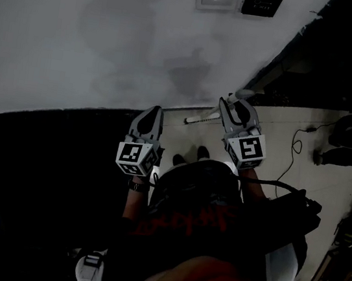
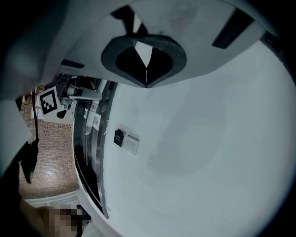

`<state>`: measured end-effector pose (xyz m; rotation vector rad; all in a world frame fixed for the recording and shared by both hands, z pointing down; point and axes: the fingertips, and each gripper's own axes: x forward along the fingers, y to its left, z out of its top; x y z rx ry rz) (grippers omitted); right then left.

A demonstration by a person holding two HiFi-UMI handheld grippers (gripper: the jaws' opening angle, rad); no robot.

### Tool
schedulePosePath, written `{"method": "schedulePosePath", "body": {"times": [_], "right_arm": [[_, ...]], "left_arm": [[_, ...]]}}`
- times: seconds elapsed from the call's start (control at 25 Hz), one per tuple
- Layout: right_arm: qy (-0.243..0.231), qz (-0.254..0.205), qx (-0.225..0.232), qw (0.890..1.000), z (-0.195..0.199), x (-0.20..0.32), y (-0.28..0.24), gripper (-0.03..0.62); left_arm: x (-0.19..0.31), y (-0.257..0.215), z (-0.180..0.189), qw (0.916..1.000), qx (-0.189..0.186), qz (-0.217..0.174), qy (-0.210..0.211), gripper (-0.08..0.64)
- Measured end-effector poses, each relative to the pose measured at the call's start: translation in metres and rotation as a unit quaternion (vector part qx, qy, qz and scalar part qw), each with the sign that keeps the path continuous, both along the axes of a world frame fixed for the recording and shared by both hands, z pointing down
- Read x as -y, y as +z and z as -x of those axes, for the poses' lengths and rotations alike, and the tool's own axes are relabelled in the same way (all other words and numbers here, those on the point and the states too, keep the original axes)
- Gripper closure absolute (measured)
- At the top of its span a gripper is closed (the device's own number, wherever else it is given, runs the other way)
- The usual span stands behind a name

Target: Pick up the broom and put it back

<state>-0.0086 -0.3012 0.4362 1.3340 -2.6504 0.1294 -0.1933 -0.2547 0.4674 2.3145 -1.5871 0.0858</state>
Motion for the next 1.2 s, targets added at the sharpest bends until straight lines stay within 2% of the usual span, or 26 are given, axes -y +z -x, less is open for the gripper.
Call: {"method": "schedulePosePath", "body": {"times": [0.12, 0.32, 0.48, 0.6, 0.76, 0.92, 1.0, 1.12, 1.2], "right_arm": [[0.002, -0.022, 0.021, 1.0, 0.0, -0.001, -0.025, 0.491], [0.006, -0.03, 0.035, 0.999, -0.014, -0.012, -0.035, 0.491], [0.01, -0.022, 0.045, 0.999, -0.027, -0.023, -0.038, 0.489], [0.002, -0.023, 0.05, 0.998, -0.028, -0.033, -0.042, 0.489], [-0.006, -0.013, 0.061, 0.998, -0.033, -0.038, -0.032, 0.489], [0.004, 0.004, 0.05, 0.999, -0.041, -0.043, -0.016, 0.489], [0.007, 0.011, 0.046, 0.999, -0.046, -0.041, -0.01, 0.489], [0.003, 0.023, 0.047, 0.999, -0.05, -0.042, 0.0, 0.489], [0.0, 0.032, 0.051, 0.998, -0.051, -0.045, 0.003, 0.489]], "left_arm": [[0.005, -0.01, -0.01, 0.9998, -0.003, -0.014, 0.016, 0.552], [0.008, -0.019, -0.024, 0.9993, -0.01, -0.022, 0.027, 0.552], [0.007, -0.018, -0.032, 0.999, -0.011, -0.02, 0.039, 0.554], [0.006, -0.014, -0.036, 0.9989, 0.003, -0.019, 0.043, 0.554], [0.007, -0.027, -0.043, 0.9977, -0.004, -0.046, 0.05, 0.554], [0.008, -0.034, -0.049, 0.9958, 0.013, -0.067, 0.06, 0.554], [0.012, -0.035, -0.05, 0.9964, 0.016, -0.067, 0.049, 0.555], [0.008, -0.039, -0.041, 0.9974, 0.005, -0.071, 0.009, 0.56], [0.002, -0.037, -0.039, 0.9979, 0.009, -0.065, 0.003, 0.56]]}}
